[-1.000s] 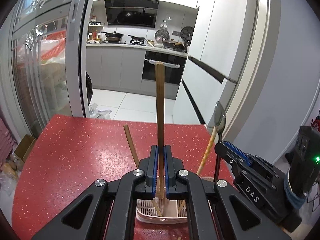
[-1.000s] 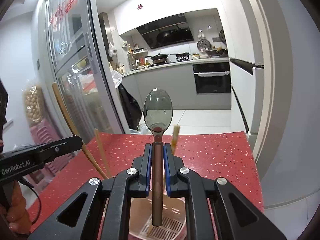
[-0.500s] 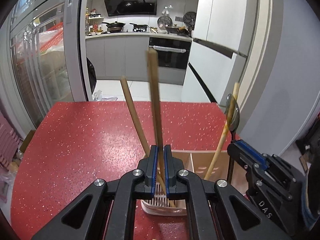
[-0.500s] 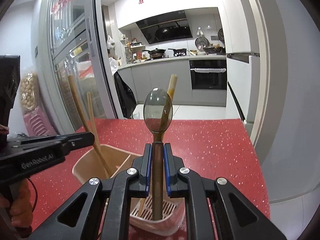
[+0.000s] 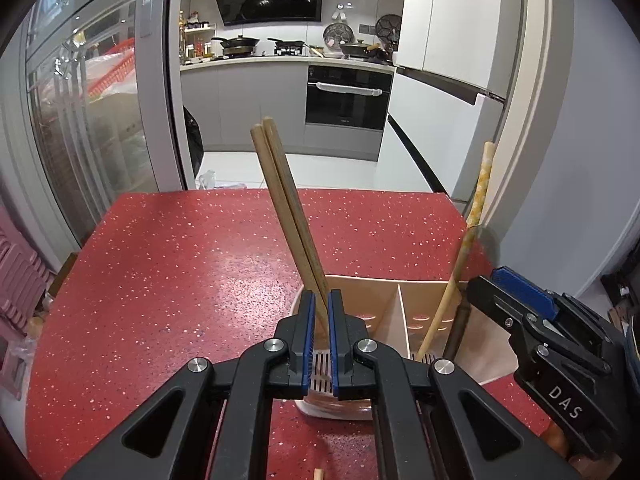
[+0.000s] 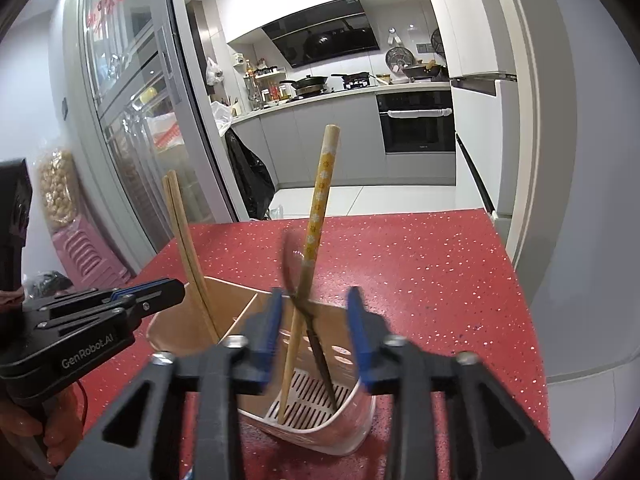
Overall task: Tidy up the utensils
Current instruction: 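Lower the spoon and chopstick into the beige caddy and open both grippers, then withdraw both tools and move them back over the remaining spoons and chopsticks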
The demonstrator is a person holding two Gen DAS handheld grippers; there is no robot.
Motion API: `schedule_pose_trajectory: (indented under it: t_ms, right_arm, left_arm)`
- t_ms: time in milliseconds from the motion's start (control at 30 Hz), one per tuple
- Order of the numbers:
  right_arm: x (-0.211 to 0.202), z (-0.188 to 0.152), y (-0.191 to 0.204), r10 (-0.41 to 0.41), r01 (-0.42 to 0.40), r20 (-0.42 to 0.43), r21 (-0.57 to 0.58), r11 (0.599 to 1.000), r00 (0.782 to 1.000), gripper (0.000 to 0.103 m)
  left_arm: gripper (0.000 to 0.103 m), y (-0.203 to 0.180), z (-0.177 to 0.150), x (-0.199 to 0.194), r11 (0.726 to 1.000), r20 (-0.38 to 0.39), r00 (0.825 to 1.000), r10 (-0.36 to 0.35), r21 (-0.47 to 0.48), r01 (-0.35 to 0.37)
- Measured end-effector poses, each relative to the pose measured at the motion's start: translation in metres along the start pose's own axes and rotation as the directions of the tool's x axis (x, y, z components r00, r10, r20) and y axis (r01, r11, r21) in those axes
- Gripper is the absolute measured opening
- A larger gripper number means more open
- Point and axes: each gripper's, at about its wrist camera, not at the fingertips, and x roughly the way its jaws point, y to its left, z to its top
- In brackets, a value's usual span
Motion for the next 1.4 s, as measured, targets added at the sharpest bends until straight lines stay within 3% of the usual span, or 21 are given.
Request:
schedule_pose_trajectory:
  t_ms: [100,433,833,1133,1400]
  right_arm:
    - [-0.005,0.002,0.001,0.009,-0.009,0.002,0.003,1.0,1.0,0.042]
    - [-0.033,0.001,0.007,0.032,-0.032,-0.01,0.007,0.999,0.999,0.058]
    - [-0.061,-0.029,0.014,0.054,-0.053,-0.13,0.009,0.999,0.99,0.073]
    - [-0.066,-0.069,0.018,0.06,-0.052,-0.278,0.035,0.998,0.959,0.073]
    - [-0.069,-0.099,0.018,0.052,-0.032,-0.376,0.06,0.998,0.925,0.073]
  left_arm:
    - [0.032,0.001,-0.003,-0.006,1.0,0.002,1.0,0.002,-0.007,-0.002]
    - [0.032,0.012,-0.027,-0.027,0.998,-0.017,0.999,0.048,-0.028,-0.048]
    - [0.032,0.037,-0.086,-0.039,0.992,-0.113,0.989,0.1,-0.067,-0.108]
    - [0.032,0.05,-0.132,-0.051,0.987,-0.17,0.979,0.114,-0.097,-0.132]
    - [0.032,0.057,-0.153,-0.059,0.984,-0.184,0.977,0.111,-0.115,-0.133]
